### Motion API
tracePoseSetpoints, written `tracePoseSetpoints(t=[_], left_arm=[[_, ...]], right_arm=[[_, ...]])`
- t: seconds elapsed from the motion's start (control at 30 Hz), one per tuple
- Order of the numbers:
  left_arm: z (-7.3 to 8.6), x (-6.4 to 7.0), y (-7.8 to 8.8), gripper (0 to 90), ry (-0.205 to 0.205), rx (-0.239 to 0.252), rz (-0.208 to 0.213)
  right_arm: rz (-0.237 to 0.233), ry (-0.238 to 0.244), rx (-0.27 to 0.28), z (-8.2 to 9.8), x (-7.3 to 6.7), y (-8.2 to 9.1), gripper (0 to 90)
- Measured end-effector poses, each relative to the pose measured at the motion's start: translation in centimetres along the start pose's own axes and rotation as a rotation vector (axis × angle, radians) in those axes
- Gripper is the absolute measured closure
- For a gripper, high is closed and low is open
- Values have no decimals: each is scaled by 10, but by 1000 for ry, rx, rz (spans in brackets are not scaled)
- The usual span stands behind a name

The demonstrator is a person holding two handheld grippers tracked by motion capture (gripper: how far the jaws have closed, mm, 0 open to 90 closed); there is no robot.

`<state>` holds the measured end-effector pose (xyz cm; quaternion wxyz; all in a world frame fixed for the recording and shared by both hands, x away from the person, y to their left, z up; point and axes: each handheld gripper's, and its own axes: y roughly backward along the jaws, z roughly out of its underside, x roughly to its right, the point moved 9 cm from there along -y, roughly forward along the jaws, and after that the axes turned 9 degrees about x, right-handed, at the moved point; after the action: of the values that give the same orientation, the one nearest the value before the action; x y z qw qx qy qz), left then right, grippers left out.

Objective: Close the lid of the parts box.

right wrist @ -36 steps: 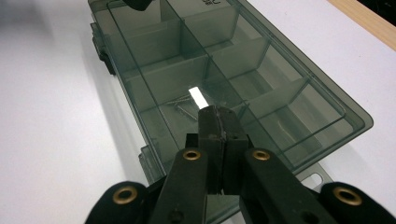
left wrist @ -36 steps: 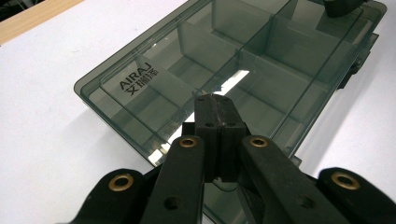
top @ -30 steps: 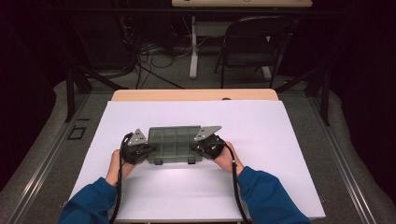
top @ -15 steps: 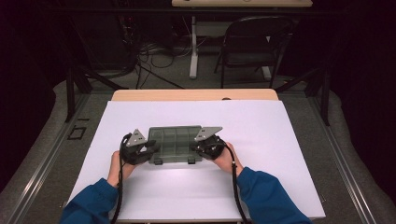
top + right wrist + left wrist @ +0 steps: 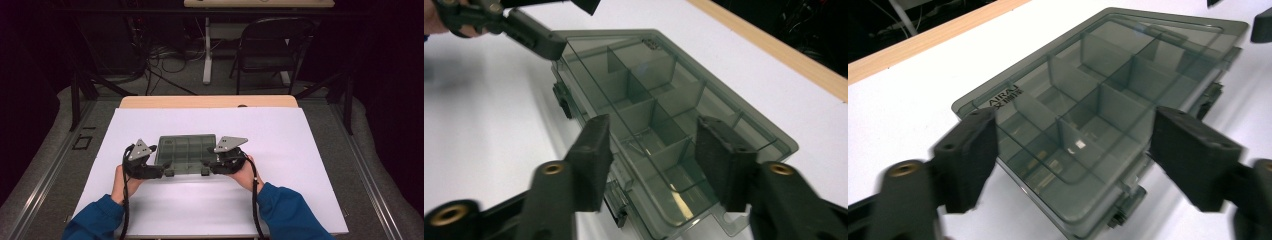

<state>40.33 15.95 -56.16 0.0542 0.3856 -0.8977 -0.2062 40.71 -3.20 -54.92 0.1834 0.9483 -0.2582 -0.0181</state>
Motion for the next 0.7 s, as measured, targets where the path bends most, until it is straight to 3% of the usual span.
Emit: tracePoseSetpoints(t=[0.23,0.4,0.7], left_arm=[[-3,7,13,130,-2,31,0],[-2,9,21,104,-5,42,-8],[5,13,38,57,-3,37,-19]], right_arm=[[20,-4,39,-5,-2,19,345],[65,2,57,-6,-2,36,270],[114,11,89,-3,-2,67,177]])
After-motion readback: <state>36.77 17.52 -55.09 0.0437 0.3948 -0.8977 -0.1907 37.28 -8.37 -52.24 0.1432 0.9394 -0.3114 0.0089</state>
